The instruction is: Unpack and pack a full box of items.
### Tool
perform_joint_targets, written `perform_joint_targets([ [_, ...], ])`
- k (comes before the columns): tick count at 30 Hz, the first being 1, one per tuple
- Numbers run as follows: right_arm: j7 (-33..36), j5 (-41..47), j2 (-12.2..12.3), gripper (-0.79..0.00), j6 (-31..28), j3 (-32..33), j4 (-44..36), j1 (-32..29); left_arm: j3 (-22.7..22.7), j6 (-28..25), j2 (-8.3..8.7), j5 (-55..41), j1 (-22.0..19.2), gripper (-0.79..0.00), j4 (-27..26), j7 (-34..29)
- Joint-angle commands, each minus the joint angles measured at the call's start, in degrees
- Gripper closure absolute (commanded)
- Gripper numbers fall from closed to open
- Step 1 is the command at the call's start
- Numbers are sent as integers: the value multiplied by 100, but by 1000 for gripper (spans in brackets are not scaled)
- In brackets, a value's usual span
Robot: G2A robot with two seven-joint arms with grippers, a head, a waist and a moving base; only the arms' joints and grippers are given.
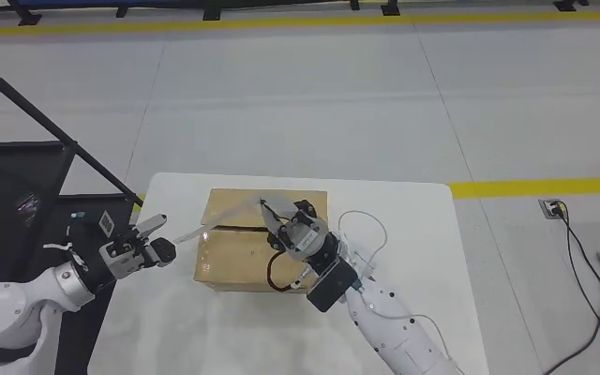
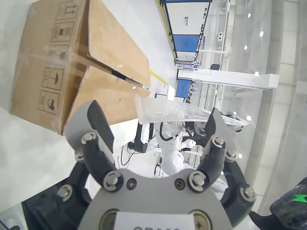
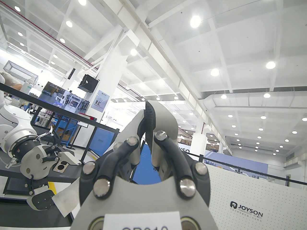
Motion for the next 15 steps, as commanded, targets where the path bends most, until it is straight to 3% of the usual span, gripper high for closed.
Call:
perform_joint_targets([
  [1, -97, -59, 13, 0, -21, 8, -34, -32, 60, 22, 5, 2, 7, -785, -10, 74],
  [2, -132, -102, 18, 0, -45, -5, -35, -52, 80, 25, 10, -14, 1, -785, -13, 51],
  [3, -126, -142, 22, 0, -37, -5, -42, -61, 86, 15, 16, -18, -6, -723, 4, 38],
  [5, -132, -171, 27, 0, -65, -9, -61, -74, 97, 1, 28, -37, -11, -582, 37, 23],
  [6, -134, -174, 29, 0, -78, -4, -64, -76, 110, 9, 34, -43, -8, -440, 55, -2],
  [7, -140, -186, 32, 0, -89, -2, -69, -75, 132, 8, 41, -41, -8, -385, 62, -56],
  [15, -191, -166, 28, 0, -132, -2, 5, -34, 211, -151, 96, -27, -14, -243, 106, -298],
])
